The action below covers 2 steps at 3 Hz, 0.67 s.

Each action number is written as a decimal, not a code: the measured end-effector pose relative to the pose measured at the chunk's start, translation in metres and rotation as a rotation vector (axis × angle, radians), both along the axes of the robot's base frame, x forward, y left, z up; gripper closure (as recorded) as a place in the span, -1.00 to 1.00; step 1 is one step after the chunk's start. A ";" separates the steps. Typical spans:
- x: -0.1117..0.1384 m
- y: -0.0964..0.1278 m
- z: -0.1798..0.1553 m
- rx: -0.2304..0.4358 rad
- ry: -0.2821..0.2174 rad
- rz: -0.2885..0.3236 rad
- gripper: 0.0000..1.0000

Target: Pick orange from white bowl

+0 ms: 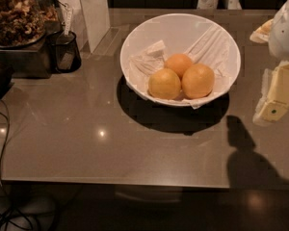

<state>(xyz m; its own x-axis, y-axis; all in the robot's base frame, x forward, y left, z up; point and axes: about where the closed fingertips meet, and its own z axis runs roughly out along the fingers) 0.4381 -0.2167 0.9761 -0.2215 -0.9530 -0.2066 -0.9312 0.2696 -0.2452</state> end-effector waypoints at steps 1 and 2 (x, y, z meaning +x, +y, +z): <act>0.000 0.000 0.000 0.000 0.000 0.000 -1.00; 0.009 0.004 0.003 0.021 -0.011 0.009 -1.00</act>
Offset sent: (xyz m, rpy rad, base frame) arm 0.0190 0.0081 0.0016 0.0450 -0.0006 0.0212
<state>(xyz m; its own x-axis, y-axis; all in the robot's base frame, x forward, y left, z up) 0.4471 -0.2122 0.9792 -0.2103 -0.9505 -0.2286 -0.9310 0.2661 -0.2499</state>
